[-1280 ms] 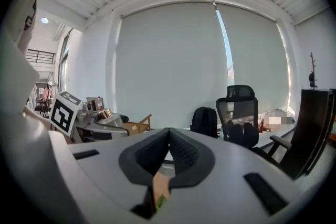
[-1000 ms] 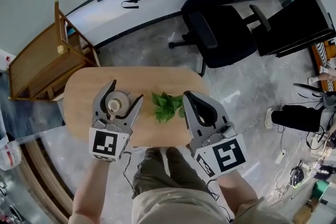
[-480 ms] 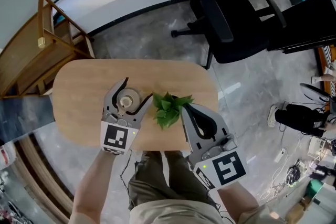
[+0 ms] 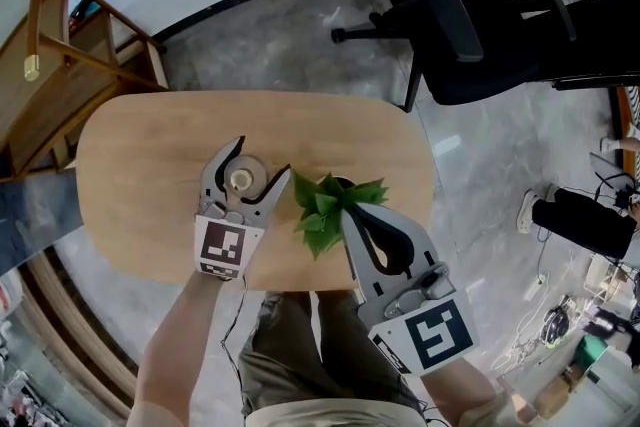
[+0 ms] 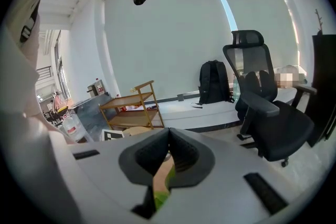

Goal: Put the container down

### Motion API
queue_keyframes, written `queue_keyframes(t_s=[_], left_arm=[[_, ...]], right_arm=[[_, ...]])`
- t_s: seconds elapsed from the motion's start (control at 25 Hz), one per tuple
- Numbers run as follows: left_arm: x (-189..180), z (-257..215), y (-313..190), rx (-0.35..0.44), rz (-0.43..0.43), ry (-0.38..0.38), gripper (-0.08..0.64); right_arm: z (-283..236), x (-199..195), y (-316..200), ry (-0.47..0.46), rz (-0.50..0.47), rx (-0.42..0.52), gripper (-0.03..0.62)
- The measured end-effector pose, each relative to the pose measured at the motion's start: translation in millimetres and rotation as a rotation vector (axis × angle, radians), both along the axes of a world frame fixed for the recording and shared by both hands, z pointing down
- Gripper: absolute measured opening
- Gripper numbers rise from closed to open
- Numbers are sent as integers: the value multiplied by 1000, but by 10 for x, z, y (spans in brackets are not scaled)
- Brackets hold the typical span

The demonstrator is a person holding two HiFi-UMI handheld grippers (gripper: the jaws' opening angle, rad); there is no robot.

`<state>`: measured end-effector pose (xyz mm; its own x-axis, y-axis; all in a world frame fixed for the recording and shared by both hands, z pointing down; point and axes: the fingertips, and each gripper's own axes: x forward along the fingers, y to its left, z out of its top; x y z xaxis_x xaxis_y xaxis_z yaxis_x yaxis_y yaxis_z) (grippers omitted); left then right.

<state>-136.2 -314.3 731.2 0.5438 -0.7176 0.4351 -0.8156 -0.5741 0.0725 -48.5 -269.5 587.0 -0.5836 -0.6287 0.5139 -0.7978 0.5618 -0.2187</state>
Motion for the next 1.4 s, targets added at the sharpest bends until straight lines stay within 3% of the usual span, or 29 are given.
queue_keyframes(t_s=[0.4, 0.68, 1.16, 1.4], left_arm=[[61, 990, 62, -45, 21, -9, 334], [92, 1389, 130, -40, 20, -44, 334], [232, 1588, 223, -9, 101, -63, 336], [197, 1537, 273, -34, 82, -3, 359]], right_arm=[[615, 38, -28, 10, 19, -55, -5], [837, 10, -22, 10, 23, -69, -5], [1150, -81, -11, 18, 20, -96, -5], [1232, -152, 12, 32, 2, -107, -5]])
